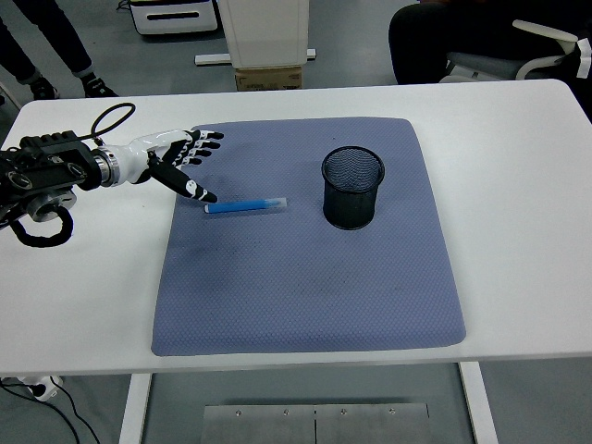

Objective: Left hand places marker in pen holder

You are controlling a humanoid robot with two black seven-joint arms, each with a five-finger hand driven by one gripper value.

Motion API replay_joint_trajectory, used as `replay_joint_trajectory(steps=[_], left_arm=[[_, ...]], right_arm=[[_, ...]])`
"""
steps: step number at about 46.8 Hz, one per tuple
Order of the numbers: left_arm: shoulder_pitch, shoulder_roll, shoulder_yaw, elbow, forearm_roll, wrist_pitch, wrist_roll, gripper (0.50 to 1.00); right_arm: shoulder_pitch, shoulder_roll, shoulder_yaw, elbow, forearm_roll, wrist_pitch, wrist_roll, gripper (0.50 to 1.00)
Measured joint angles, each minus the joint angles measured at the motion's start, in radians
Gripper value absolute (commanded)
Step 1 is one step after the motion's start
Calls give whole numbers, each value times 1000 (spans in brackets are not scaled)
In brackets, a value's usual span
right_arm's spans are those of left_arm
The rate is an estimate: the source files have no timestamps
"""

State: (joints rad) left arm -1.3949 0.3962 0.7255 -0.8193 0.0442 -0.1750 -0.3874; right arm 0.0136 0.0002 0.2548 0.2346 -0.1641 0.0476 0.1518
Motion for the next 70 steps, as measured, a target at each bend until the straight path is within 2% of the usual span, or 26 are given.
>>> replay_joint_trajectory(steps=[16, 34, 58, 70], left_arm=[[-46, -2, 24, -2, 147, 3, -5, 1000], [-82, -18, 23, -1, 354, 4, -56, 1000], [-83, -78, 20, 0, 444, 9, -90, 1000], [-83, -99, 20, 0, 564, 81, -85, 991]], right_arm=[[0, 0, 0, 0, 0, 0, 0, 1000], [0, 0, 0, 0, 0, 0, 0, 1000], [0, 0, 0, 0, 0, 0, 0, 1000], [0, 0, 0, 0, 0, 0, 0, 1000]])
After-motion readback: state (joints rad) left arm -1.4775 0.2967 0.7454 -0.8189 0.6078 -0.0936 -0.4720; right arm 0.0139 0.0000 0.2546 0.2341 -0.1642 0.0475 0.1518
